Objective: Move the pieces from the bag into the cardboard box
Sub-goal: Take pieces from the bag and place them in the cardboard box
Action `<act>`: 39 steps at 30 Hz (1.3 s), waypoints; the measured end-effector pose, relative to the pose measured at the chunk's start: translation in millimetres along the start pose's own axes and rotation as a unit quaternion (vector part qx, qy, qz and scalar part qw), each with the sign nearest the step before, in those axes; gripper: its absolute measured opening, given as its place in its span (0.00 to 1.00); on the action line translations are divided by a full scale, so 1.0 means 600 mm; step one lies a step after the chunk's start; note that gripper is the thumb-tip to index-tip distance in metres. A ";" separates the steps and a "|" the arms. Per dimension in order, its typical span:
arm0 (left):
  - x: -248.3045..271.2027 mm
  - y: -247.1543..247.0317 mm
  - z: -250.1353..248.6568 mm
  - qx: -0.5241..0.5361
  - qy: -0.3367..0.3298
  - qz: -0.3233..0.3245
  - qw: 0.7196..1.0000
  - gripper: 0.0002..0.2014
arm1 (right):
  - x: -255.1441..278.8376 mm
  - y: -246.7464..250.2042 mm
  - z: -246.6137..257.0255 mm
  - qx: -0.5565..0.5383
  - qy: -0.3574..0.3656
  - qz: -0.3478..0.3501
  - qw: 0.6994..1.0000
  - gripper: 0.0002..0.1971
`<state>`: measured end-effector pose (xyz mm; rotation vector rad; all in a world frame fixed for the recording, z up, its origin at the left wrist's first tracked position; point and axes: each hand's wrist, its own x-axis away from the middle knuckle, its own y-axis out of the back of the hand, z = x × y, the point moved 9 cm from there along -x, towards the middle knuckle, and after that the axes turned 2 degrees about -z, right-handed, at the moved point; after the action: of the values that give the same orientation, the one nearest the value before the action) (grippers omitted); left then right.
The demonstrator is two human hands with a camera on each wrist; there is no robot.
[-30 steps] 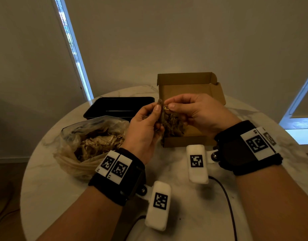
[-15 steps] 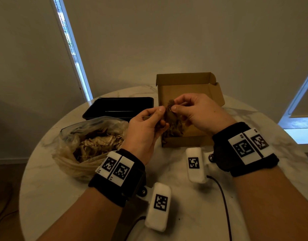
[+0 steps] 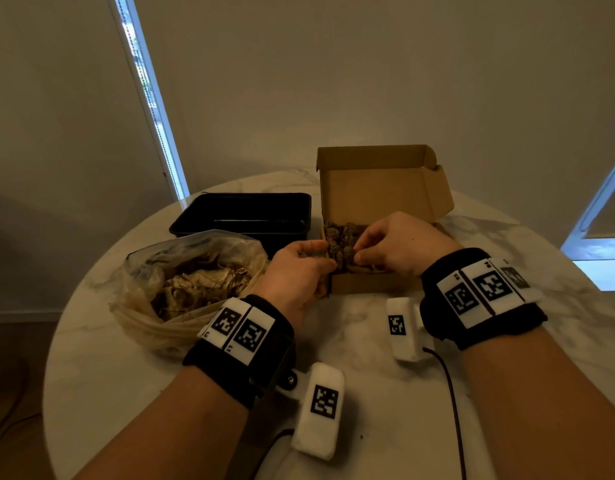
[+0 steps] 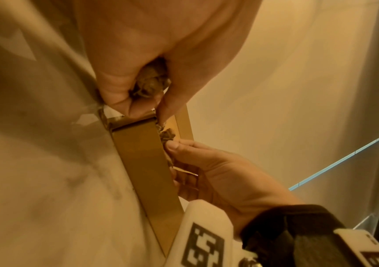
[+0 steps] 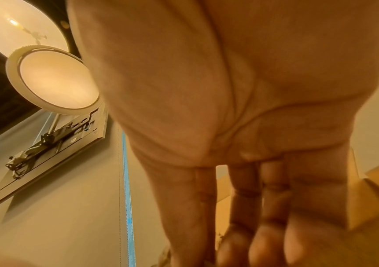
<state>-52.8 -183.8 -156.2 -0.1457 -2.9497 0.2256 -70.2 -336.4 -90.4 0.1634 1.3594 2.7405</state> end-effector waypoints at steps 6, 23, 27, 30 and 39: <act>-0.004 -0.001 0.006 -0.003 0.010 0.001 1.000 0.16 | -0.009 0.001 -0.009 -0.007 -0.028 -0.007 1.000 0.04; -0.012 -0.001 0.013 -0.001 0.014 0.002 1.000 0.16 | -0.016 -0.016 0.003 0.076 0.001 0.028 0.997 0.13; -0.015 0.002 0.014 -0.004 0.009 -0.008 1.000 0.15 | -0.011 -0.015 0.012 0.083 0.018 0.049 0.995 0.10; -0.020 0.003 0.015 -0.004 0.006 -0.008 1.000 0.18 | -0.014 0.002 0.010 0.066 -0.007 0.019 0.998 0.13; -0.024 -0.001 0.020 -0.009 0.012 0.000 1.000 0.22 | -0.047 -0.021 -0.011 0.087 -0.083 0.050 0.991 0.15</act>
<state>-40.9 -187.8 -170.0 -0.1484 -2.9282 0.1962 -43.0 -337.1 -106.2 0.4711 1.5805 2.6115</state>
